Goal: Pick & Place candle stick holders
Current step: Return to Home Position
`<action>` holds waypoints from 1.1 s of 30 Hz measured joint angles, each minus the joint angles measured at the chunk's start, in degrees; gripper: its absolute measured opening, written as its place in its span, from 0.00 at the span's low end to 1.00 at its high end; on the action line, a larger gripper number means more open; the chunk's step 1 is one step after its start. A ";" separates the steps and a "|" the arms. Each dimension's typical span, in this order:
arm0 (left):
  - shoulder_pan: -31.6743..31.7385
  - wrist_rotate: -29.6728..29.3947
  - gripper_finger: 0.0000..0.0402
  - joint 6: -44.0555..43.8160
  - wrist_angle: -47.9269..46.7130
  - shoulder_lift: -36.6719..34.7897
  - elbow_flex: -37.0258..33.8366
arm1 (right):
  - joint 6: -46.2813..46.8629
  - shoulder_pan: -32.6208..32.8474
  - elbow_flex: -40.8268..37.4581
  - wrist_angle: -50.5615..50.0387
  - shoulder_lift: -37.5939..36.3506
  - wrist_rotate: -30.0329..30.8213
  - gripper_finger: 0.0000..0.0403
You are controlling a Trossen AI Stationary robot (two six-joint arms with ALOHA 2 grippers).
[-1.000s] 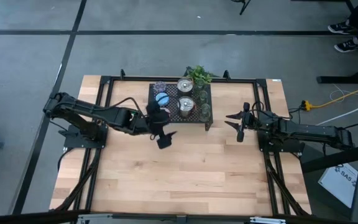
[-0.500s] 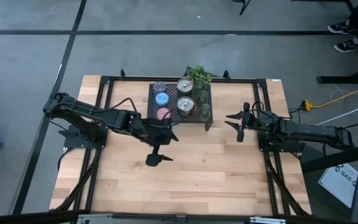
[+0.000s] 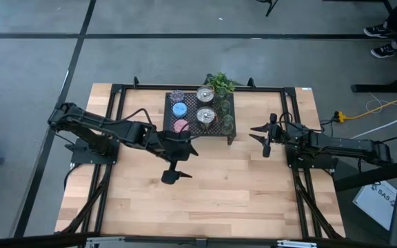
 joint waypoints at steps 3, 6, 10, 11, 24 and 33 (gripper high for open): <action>0.00 0.00 1.00 -0.03 -0.05 0.00 0.00 | 0.00 0.02 -0.02 0.00 -0.01 0.00 0.32; 0.00 0.00 1.00 0.59 0.06 0.00 0.00 | 0.00 0.01 -0.02 0.00 0.01 0.00 0.32; 0.00 0.23 1.00 2.10 -0.78 0.02 -0.34 | 0.00 0.02 -0.01 0.00 0.00 0.00 0.32; 0.00 1.01 1.00 3.71 -2.69 0.02 -0.55 | 0.00 -0.01 0.00 0.00 -0.01 0.00 0.32; 1.91 -5.27 1.00 -1.30 1.86 -8.50 -25.74 | 0.00 0.00 -0.02 0.00 -0.01 -0.02 0.32; 1.84 -5.31 1.00 2.05 21.95 -26.54 -48.29 | 0.00 0.02 -0.02 0.00 -0.01 -0.02 0.32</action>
